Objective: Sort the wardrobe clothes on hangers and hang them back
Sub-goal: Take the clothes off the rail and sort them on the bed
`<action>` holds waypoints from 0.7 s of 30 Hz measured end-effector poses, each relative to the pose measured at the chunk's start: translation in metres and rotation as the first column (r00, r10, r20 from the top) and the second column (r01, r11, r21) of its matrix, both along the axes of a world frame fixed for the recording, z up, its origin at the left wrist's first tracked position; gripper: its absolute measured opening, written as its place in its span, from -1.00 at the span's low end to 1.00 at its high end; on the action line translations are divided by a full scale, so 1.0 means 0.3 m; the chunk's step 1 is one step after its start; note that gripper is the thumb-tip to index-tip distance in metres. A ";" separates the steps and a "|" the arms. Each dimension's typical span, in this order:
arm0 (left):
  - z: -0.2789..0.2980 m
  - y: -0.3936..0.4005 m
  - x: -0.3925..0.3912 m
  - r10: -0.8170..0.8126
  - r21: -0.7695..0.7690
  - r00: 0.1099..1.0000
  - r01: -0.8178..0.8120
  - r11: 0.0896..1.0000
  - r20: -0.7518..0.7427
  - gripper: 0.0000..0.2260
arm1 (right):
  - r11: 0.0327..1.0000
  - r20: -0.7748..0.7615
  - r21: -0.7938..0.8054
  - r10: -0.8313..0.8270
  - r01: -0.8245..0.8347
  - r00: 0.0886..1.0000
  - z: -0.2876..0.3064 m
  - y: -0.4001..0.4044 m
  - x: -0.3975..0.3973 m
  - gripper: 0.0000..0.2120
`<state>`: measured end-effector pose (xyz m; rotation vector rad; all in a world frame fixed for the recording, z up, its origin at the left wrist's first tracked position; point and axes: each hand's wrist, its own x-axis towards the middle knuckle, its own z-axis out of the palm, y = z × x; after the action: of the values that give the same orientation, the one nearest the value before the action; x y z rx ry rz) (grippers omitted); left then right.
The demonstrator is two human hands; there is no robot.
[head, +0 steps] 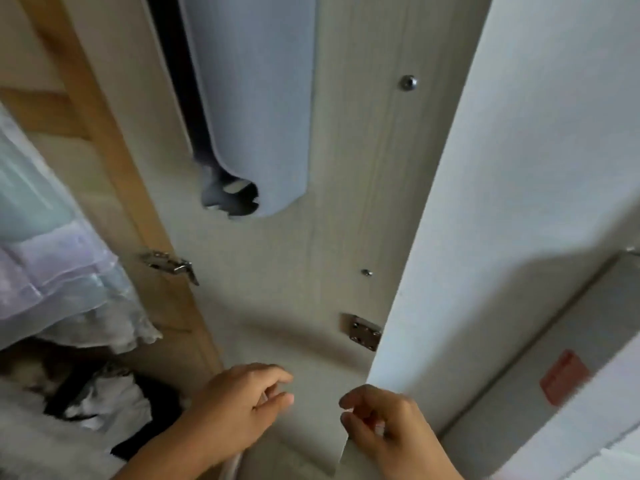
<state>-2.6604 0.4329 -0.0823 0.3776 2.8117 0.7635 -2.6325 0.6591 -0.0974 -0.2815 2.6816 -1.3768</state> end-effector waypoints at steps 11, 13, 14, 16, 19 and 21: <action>0.281 -0.224 0.148 0.362 0.077 0.894 -0.355 0.932 -0.265 -0.73 | 0.937 -0.345 -0.043 0.312 -0.347 0.885 0.301 -0.328 -0.110 -0.78; 0.326 -0.247 0.174 0.407 0.083 0.851 -0.403 0.911 -0.332 -0.75 | 0.918 -0.397 -0.025 0.354 -0.395 0.847 0.347 -0.378 -0.131 -0.73; 0.346 -0.256 0.180 0.419 0.082 0.834 -0.419 0.904 -0.361 -0.76 | 0.912 -0.418 -0.031 0.360 -0.409 0.834 0.372 -0.403 -0.139 -0.74; 0.400 -0.280 0.192 0.444 0.081 0.791 -0.455 0.887 -0.421 -0.77 | 0.891 -0.470 -0.057 0.374 -0.451 0.799 0.438 -0.467 -0.148 -0.77; 0.503 -0.329 0.187 0.490 0.112 0.707 -0.510 0.853 -0.510 -0.77 | 0.862 -0.569 -0.094 0.364 -0.498 0.737 0.551 -0.563 -0.160 -0.76; 0.579 -0.370 0.181 0.527 0.159 0.631 -0.545 0.823 -0.569 -0.75 | 0.846 -0.625 -0.138 0.330 -0.516 0.708 0.632 -0.628 -0.168 -0.78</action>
<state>-2.6060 0.3218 0.0915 -0.3417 3.6000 0.8118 -2.6828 0.4706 0.0922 -1.4928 2.5050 -1.7359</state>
